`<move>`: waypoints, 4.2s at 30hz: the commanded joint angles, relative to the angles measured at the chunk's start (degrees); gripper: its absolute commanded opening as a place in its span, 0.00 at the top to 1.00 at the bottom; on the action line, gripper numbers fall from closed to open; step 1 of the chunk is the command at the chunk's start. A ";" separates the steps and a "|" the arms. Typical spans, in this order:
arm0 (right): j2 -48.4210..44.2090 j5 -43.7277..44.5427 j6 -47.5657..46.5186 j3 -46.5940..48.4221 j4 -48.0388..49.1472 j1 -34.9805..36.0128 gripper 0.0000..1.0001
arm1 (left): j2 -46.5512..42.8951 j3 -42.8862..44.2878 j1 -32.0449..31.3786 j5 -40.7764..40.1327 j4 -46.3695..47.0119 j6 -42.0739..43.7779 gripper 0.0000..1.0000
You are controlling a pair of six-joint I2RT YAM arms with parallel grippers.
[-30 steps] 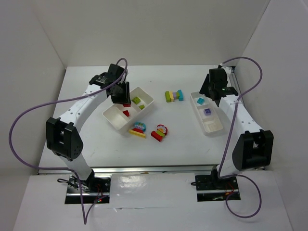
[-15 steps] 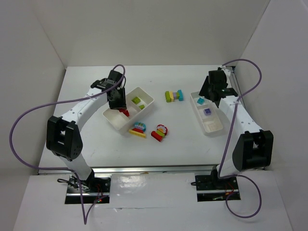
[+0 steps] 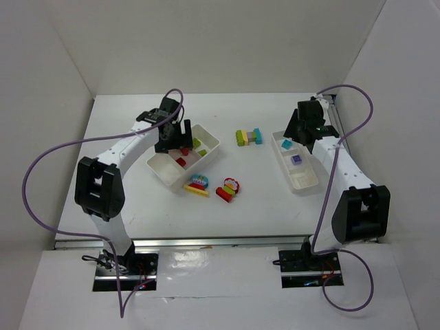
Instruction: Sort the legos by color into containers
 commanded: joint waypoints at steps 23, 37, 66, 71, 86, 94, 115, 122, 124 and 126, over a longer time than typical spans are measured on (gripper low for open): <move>5.74 -25.37 -9.58 -5.29 -2.30 27.08 0.17 | -11.66 -0.76 -10.46 -2.24 -1.20 0.44 0.29; 15.59 -10.97 3.52 -1.95 -0.11 33.15 0.16 | -15.70 -3.39 -9.93 -5.41 -0.14 -2.29 0.30; -2.86 -15.69 6.32 -4.24 0.33 21.20 0.69 | -8.84 -11.73 -6.33 57.17 26.38 -5.09 0.03; -4.00 -16.84 7.12 -4.23 1.47 21.20 0.69 | -6.66 -12.28 -7.38 57.79 31.75 -9.05 0.02; -3.91 -20.18 7.12 -3.71 1.47 19.36 0.69 | 3.63 -9.46 -8.53 57.87 37.39 -10.46 0.19; -2.78 -22.46 6.59 -3.71 1.47 19.36 0.69 | 5.39 -9.46 -8.53 59.63 41.60 -13.27 0.30; -5.85 -17.10 11.16 -5.29 -1.61 12.42 0.72 | 2.58 -8.58 -8.00 56.20 26.33 -3.61 1.00; -5.23 -17.10 10.55 -5.29 -2.22 12.42 0.72 | -4.98 -2.37 1.12 33.52 10.47 -0.19 1.00; -5.23 -17.10 10.55 -5.29 -2.22 12.42 0.72 | -4.98 -0.76 3.15 28.37 6.81 0.96 1.00; -4.71 -17.10 10.02 -5.29 -2.22 12.42 0.72 | -4.98 -0.76 5.88 24.75 5.66 0.97 1.00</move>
